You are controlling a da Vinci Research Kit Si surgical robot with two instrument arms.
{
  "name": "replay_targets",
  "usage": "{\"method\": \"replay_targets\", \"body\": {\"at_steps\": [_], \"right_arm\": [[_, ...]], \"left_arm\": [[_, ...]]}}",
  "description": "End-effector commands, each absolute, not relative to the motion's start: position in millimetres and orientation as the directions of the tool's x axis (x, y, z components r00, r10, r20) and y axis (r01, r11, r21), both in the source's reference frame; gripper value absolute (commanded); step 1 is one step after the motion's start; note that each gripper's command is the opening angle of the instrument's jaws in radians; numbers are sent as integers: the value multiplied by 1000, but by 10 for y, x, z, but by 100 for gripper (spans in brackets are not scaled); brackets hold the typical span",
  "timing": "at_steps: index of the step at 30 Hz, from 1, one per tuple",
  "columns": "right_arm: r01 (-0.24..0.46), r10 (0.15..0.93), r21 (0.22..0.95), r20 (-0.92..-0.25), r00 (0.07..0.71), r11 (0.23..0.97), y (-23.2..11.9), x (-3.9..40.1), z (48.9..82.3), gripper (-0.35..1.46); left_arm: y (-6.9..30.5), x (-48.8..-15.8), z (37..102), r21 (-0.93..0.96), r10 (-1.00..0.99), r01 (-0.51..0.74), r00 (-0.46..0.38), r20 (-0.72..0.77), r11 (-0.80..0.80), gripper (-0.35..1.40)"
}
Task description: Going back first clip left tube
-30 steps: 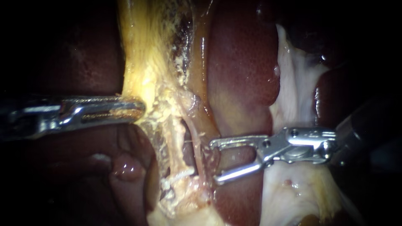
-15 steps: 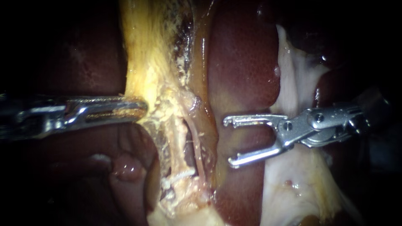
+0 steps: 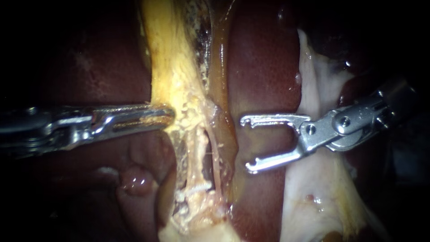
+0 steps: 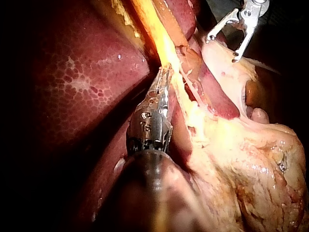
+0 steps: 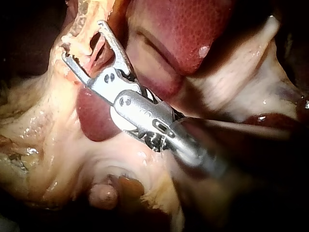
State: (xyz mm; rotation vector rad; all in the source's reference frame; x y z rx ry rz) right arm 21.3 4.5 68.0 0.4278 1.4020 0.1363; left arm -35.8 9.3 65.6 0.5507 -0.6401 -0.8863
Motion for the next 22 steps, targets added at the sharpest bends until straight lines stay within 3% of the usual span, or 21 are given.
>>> {"method": "replay_targets", "body": {"at_steps": [1, 22], "right_arm": [[157, 343, 370, -923, 174, 916, 46, 212, 679, 60], [150, 354, 377, -921, 161, 914, 57, 207, 675, 60]], "left_arm": [[91, -360, 659, 674, -835, 524, 478, 273, 521, -16], [85, -369, 666, 680, -832, 516, 486, 268, 521, -16]]}}
